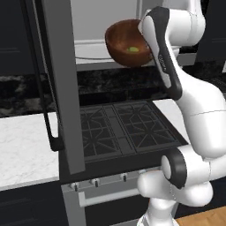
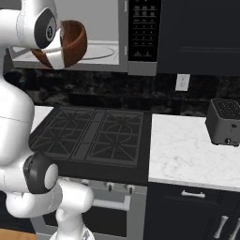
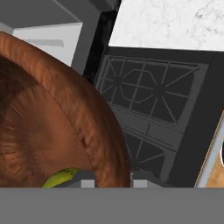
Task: Pick the lime from the sink and place it in the bowl. Then pick the bowl and place it in the microwave. Then close the microwave door and press the start button.
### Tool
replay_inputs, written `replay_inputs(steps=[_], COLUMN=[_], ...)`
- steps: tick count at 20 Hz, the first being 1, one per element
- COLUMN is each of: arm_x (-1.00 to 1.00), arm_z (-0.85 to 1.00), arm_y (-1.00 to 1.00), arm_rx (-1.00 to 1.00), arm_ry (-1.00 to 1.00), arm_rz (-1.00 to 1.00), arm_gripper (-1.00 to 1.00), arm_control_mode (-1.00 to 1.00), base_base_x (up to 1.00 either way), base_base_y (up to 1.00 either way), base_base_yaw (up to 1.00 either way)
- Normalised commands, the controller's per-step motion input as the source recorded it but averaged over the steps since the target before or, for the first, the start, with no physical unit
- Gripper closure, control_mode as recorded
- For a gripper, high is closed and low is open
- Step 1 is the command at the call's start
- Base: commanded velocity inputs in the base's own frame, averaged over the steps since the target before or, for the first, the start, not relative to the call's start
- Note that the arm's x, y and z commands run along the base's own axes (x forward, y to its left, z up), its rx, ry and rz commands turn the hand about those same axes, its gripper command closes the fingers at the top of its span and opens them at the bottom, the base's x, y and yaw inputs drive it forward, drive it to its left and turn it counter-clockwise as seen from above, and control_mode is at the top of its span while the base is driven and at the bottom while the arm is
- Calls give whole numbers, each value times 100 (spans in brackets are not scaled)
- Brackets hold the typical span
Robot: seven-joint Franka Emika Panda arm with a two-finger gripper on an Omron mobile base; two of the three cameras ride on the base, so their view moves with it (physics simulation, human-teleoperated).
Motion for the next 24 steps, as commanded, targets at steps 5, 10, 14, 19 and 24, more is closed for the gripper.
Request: replay_inputs(steps=[5, 10, 14, 19, 24], arm_x=[100, 100, 100, 94, 50], arm_z=[2, 2, 0, 0, 0], arm_y=[6, 16, 30, 30, 16], arm_rx=[0, 0, 0, 0, 0], arm_ry=[0, 0, 0, 0, 0], arm_rz=[-20, -10, -5, -1, -1], arm_gripper=[100, 100, 100, -100, -100], arm_control_mode=[-100, -100, -100, -100, -100], base_base_x=[0, 0, 0, 0, 0], base_base_y=[0, 0, 0, 0, 0], base_base_yaw=[0, 0, 0, 0, 0])
